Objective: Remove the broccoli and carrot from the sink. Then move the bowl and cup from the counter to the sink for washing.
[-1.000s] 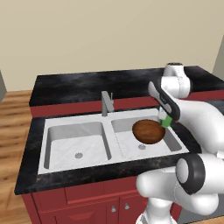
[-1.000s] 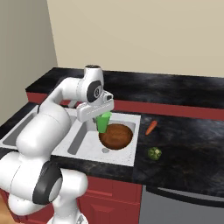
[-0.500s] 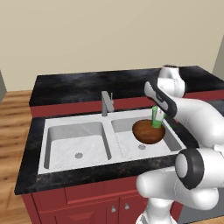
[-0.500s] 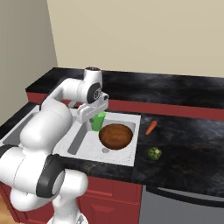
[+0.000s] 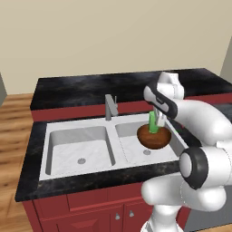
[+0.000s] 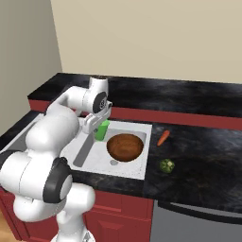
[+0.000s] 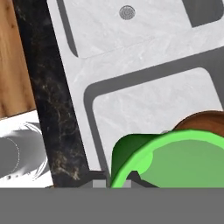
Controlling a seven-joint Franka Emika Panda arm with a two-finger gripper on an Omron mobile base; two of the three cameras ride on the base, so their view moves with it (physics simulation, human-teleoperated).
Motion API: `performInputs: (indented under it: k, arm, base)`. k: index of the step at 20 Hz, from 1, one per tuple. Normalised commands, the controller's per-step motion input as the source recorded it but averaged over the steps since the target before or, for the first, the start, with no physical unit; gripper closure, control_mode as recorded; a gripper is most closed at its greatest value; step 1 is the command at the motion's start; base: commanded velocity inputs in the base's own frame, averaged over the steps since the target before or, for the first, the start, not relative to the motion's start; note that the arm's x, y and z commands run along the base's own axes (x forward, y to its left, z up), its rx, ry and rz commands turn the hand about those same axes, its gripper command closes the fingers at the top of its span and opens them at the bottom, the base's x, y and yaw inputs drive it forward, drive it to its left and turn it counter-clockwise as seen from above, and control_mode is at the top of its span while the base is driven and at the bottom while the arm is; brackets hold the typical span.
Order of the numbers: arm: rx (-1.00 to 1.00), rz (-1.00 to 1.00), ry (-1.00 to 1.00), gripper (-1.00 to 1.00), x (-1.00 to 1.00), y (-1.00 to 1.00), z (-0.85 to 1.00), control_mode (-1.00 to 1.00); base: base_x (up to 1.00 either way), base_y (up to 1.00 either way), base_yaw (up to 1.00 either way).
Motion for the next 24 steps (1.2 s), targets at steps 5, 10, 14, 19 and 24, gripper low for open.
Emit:
performInputs:
  k: [5, 10, 14, 19, 24]
  arm:
    - [0.0, 0.09, 0.0, 1.0, 0.21, 0.18, -0.26, -1.0]
    - [0.0, 0.06, 0.0, 1.0, 0.19, 0.16, -0.26, -1.0]
    - [0.0, 0.01, 0.0, 1.0, 0.21, 0.17, -0.32, -1.0]
    - [0.0, 0.0, 0.0, 1.0, 0.24, 0.12, -0.31, -1.0]
    - [0.0, 0.0, -0.01, 1.0, 0.24, 0.11, -0.3, -1.0]
  base:
    - [0.0, 0.0, 0.0]
    - [0.0, 0.0, 0.0]
    - [0.0, 0.0, 0.0]
    - [0.0, 0.0, 0.0]
    - [0.0, 0.0, 0.0]
